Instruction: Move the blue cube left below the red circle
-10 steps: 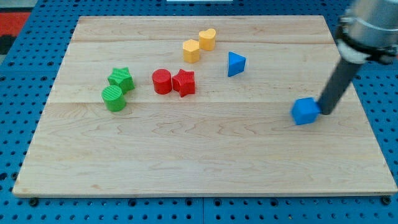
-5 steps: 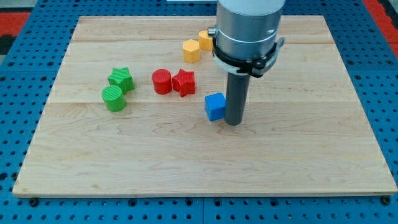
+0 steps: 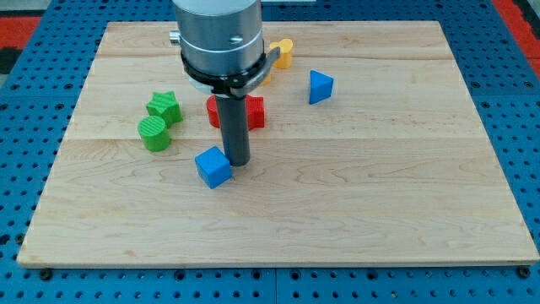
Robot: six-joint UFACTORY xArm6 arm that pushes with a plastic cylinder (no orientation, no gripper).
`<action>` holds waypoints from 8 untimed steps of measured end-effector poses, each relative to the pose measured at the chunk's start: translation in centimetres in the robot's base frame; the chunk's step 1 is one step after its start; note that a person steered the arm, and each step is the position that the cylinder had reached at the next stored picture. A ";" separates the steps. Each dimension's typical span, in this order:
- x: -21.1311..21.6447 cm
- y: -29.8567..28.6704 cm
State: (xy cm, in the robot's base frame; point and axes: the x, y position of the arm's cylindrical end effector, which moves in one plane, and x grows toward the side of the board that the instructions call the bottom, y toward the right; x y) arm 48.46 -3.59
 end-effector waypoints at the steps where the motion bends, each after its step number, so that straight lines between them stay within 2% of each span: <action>1: 3.6 1.6; 2: 6.1 -0.9; 3: 4.2 -2.4; 5: 3.6 -5.7; 8: 2.6 -5.8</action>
